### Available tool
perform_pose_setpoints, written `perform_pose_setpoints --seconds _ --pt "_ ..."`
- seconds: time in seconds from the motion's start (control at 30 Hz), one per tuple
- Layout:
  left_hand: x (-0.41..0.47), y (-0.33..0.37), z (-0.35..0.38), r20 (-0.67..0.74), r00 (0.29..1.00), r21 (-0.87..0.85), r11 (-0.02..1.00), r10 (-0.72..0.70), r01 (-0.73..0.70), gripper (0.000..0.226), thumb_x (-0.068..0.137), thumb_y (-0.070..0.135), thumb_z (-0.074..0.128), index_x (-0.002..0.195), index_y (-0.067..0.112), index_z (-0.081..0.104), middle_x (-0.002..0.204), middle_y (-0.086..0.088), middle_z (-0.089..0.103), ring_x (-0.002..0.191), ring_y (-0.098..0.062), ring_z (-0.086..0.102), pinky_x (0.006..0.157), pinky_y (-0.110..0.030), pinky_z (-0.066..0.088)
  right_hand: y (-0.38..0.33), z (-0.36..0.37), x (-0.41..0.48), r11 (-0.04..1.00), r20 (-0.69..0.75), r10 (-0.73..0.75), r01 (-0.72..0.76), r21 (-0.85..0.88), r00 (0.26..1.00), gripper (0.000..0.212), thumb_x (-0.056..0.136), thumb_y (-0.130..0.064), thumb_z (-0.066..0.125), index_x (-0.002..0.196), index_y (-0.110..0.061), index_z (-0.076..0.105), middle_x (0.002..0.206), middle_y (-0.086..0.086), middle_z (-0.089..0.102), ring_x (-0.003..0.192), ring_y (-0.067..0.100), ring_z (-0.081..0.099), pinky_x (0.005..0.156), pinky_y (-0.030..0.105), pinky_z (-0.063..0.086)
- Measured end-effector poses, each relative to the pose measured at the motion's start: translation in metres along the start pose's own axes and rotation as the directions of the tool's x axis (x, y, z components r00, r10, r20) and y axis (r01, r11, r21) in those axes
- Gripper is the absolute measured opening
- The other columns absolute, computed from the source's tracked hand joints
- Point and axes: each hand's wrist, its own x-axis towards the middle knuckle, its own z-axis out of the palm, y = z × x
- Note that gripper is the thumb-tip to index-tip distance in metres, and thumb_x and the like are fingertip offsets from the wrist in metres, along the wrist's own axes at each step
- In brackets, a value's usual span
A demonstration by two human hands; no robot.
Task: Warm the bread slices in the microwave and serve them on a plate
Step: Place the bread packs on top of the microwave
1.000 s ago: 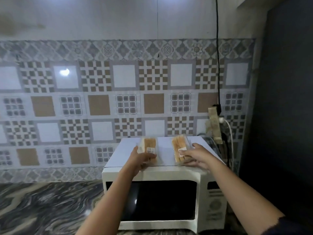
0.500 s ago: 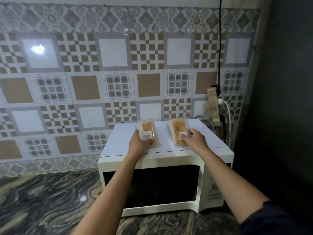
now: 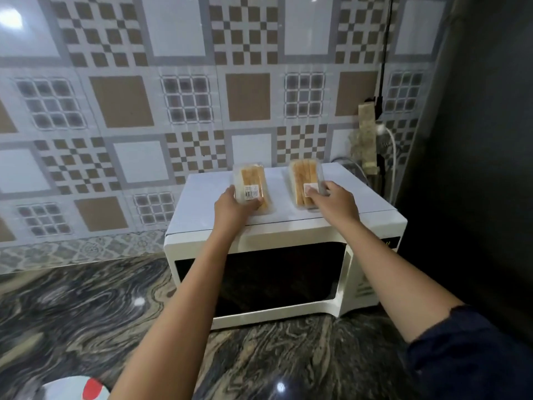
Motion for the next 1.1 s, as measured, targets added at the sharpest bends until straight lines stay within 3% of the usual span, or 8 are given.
perform_pose_setpoints --seconds 0.07,0.27,0.37,0.43,0.57,0.67,0.9,1.1 --pt "0.0 -0.001 0.002 -0.042 0.999 0.024 1.0 0.019 -0.018 0.047 0.075 0.031 0.074 0.113 0.007 0.06 0.11 -0.009 0.066 0.101 -0.024 0.06 0.084 -0.033 0.048 0.001 -0.002 0.0 0.999 0.028 -0.001 0.0 0.033 1.0 0.036 0.092 -0.043 0.048 0.117 -0.019 0.058 0.106 0.0 0.063 0.093 0.018 0.056 0.077 0.033 0.045" --pt "-0.004 0.002 0.005 -0.084 0.996 0.103 0.994 0.04 -0.031 0.065 0.078 0.034 0.071 0.128 -0.003 0.05 0.137 -0.021 0.044 0.127 -0.033 0.042 0.104 -0.038 0.035 0.003 -0.006 -0.007 1.0 0.071 -0.008 0.007 0.011 0.997 0.035 0.097 -0.035 0.039 0.124 -0.017 0.054 0.119 0.004 0.061 0.106 0.024 0.055 0.081 0.032 0.041" --pt "-0.011 0.006 0.005 -0.09 0.995 0.093 0.995 0.051 -0.042 0.046 0.083 0.027 0.066 0.114 -0.004 0.055 0.116 -0.011 0.052 0.114 -0.03 0.049 0.081 -0.021 0.033 0.002 -0.009 -0.016 1.0 0.071 -0.002 0.002 0.007 0.997 0.034 0.098 -0.033 0.036 0.12 -0.014 0.055 0.117 0.008 0.061 0.104 0.025 0.055 0.081 0.034 0.042" --pt "-0.017 0.011 0.004 -0.096 0.994 0.079 0.996 0.052 -0.044 0.034 0.086 0.021 0.062 0.11 -0.002 0.056 0.113 -0.014 0.053 0.109 -0.029 0.051 0.078 -0.019 0.03 0.0 -0.016 -0.025 1.0 0.083 0.016 -0.018 0.017 0.996 0.035 0.1 -0.029 0.033 0.122 -0.011 0.053 0.122 0.01 0.058 0.109 0.026 0.053 0.082 0.031 0.039" --pt "-0.043 0.021 0.001 -0.104 0.991 0.086 0.993 0.089 -0.081 0.043 0.095 0.019 0.05 0.132 -0.002 0.043 0.143 -0.014 0.041 0.133 -0.027 0.037 0.107 -0.03 0.029 0.001 -0.041 -0.047 0.998 0.144 0.057 -0.057 -0.002 0.988 0.032 0.098 -0.02 0.035 0.124 -0.012 0.053 0.129 0.005 0.053 0.119 0.022 0.048 0.083 0.024 0.034" --pt "-0.067 0.03 0.0 -0.121 0.981 0.096 0.985 0.152 -0.141 0.048 0.097 0.017 0.045 0.141 0.001 0.034 0.15 -0.012 0.032 0.14 -0.024 0.028 0.114 -0.032 0.02 0.006 -0.065 -0.068 0.997 0.142 0.078 -0.077 -0.011 0.987 0.028 0.096 -0.023 0.041 0.117 -0.015 0.058 0.126 0.003 0.057 0.115 0.019 0.051 0.083 0.025 0.038" --pt "-0.146 0.082 0.012 -0.072 0.955 -0.012 0.957 0.288 -0.29 0.043 0.096 0.017 0.047 0.137 0.005 0.042 0.144 -0.011 0.042 0.135 -0.023 0.037 0.111 -0.034 0.028 0.02 -0.143 -0.151 0.996 0.051 0.088 -0.089 0.01 0.995 0.016 0.092 -0.018 0.049 0.099 -0.018 0.064 0.104 0.001 0.061 0.104 0.017 0.057 0.082 0.024 0.04" --pt "-0.251 0.115 0.033 0.068 0.939 -0.096 0.939 0.338 -0.331 0.039 0.096 0.017 0.047 0.134 0.006 0.047 0.137 -0.011 0.05 0.127 -0.025 0.045 0.1 -0.029 0.036 0.035 -0.224 -0.259 0.986 -0.02 0.164 -0.164 -0.028 0.986 0.019 0.096 -0.023 0.048 0.106 -0.016 0.063 0.102 -0.002 0.058 0.096 0.014 0.053 0.078 0.025 0.04"
